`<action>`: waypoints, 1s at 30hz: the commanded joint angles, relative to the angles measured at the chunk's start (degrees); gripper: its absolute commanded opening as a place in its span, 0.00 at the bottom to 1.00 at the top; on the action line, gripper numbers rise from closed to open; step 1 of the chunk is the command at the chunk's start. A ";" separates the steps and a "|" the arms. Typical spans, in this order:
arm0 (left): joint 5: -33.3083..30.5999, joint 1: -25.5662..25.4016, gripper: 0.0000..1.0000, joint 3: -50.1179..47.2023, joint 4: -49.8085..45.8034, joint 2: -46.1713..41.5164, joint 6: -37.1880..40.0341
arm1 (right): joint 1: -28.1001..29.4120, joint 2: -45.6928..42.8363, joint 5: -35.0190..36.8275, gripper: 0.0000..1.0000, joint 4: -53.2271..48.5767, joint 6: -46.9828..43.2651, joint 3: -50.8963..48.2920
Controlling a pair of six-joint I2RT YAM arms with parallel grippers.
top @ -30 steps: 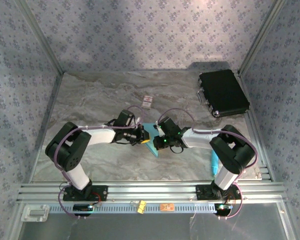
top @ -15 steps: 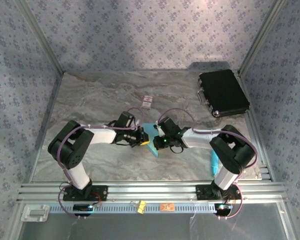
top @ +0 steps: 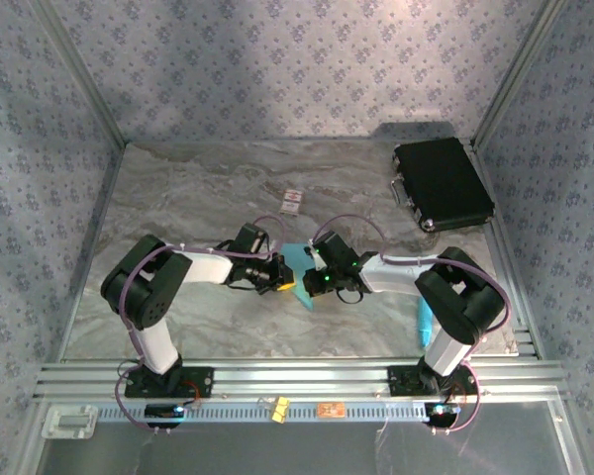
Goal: Fold a paper plane with a square sheet of paper (pick it up from the middle)
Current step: Third fold the triangle at the center of the table.
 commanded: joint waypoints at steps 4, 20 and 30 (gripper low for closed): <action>-1.75 -0.38 0.04 0.62 -3.20 2.15 1.83 | -0.71 -2.43 0.91 0.23 -3.19 2.60 0.09; -1.75 -0.36 0.03 1.51 -3.73 3.00 2.21 | 2.70 -8.99 -7.74 0.12 -2.63 13.07 -1.82; -1.49 -0.33 0.03 1.78 -3.92 3.43 2.49 | 5.16 -0.32 -4.48 0.06 -6.97 12.31 4.87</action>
